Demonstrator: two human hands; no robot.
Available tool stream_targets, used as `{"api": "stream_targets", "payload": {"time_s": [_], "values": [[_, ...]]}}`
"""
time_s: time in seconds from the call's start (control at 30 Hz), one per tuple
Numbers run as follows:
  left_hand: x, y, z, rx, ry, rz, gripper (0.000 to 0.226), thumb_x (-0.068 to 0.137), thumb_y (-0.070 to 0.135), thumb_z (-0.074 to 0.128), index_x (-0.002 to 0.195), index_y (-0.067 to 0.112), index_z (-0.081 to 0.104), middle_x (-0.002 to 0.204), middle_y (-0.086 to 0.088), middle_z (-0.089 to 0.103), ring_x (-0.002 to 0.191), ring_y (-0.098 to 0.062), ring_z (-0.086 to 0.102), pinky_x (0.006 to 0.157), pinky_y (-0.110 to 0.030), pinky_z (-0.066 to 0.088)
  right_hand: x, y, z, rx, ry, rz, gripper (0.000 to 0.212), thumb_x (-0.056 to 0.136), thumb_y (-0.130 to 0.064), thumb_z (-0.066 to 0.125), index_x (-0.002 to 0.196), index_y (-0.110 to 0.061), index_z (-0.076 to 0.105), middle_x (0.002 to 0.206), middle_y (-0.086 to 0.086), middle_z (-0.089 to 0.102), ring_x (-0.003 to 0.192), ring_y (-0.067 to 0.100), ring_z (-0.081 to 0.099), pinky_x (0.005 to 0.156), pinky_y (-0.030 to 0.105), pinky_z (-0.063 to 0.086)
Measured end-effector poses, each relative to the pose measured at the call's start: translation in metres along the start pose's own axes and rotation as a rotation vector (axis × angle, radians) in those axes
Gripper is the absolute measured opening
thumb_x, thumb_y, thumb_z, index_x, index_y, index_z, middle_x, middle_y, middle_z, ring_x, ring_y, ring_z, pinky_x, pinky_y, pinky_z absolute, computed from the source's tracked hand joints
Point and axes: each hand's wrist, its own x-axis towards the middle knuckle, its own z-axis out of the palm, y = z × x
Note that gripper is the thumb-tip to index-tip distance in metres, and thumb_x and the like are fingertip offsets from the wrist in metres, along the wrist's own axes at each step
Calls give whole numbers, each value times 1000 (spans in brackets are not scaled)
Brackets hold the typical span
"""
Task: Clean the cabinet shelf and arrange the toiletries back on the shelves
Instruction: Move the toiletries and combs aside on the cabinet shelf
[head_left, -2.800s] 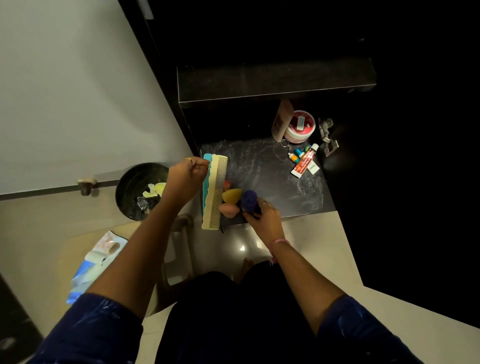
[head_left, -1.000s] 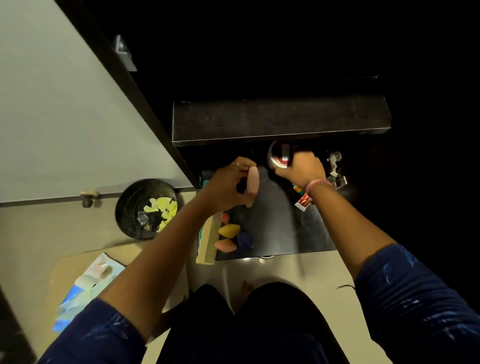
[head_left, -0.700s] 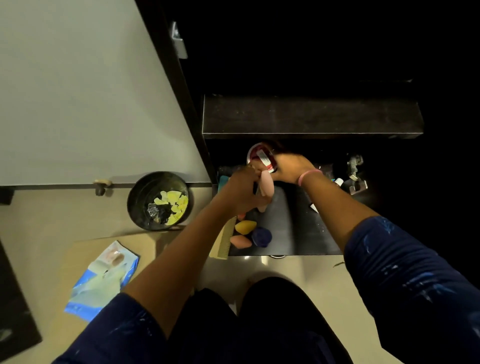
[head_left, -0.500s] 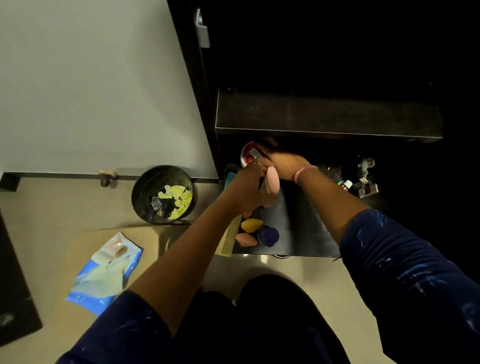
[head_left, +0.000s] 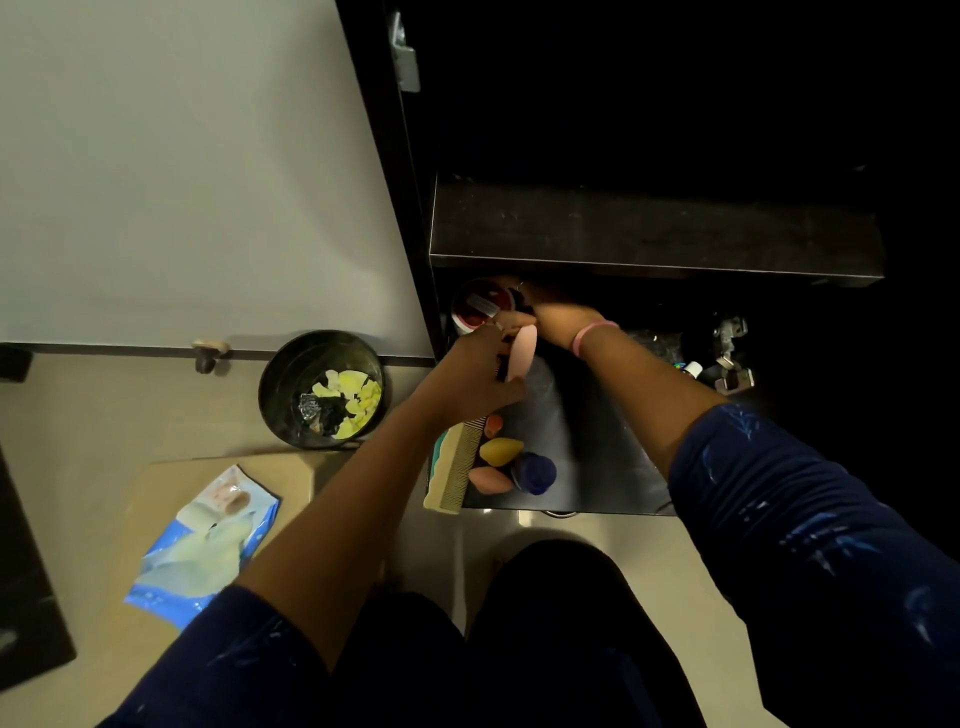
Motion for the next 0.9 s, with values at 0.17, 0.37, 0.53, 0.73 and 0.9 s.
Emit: {"api": "stream_targets", "payload": {"time_s": [0.17, 0.37, 0.53, 0.73, 0.9], "values": [[-1, -1, -1, 2, 20, 9, 67, 76, 12, 70, 135, 21, 38, 130, -5, 52, 112, -14, 52, 90, -23, 43, -6, 0, -1, -63, -6, -32, 41, 97, -33, 43, 137, -23, 40, 141, 11, 44, 127, 31, 43, 109, 40, 33], [1, -3, -2, 12, -8, 19, 66, 77, 4, 66, 136, 17, 38, 133, -7, 49, 117, -19, 49, 85, -16, 40, -21, 18, 4, 148, 158, -143, 47, 90, 3, 48, 134, -13, 47, 136, 7, 52, 126, 23, 50, 107, 31, 37], [7, 1, -1, 42, -13, 93, 62, 78, 1, 65, 135, 8, 41, 128, -11, 52, 117, -21, 51, 86, -11, 41, -53, 42, 27, 426, -20, -178, 58, 81, 13, 59, 133, -9, 48, 129, 5, 56, 109, 21, 59, 89, 24, 50], [17, 5, 0, 90, 44, 186, 52, 80, 1, 62, 131, 4, 48, 127, -13, 56, 112, -10, 49, 95, -25, 43, -55, 38, 45, 350, 213, -176, 38, 80, -12, 71, 117, -12, 60, 95, 3, 68, 69, 2, 60, 65, 3, 41], [22, 5, 8, -68, 208, -5, 45, 84, 5, 62, 127, 3, 50, 114, -5, 60, 100, -6, 56, 75, 4, 42, -48, 37, 41, 370, 379, -102, 34, 79, -14, 71, 112, -8, 63, 85, 4, 66, 67, 8, 53, 64, 13, 39]]}}
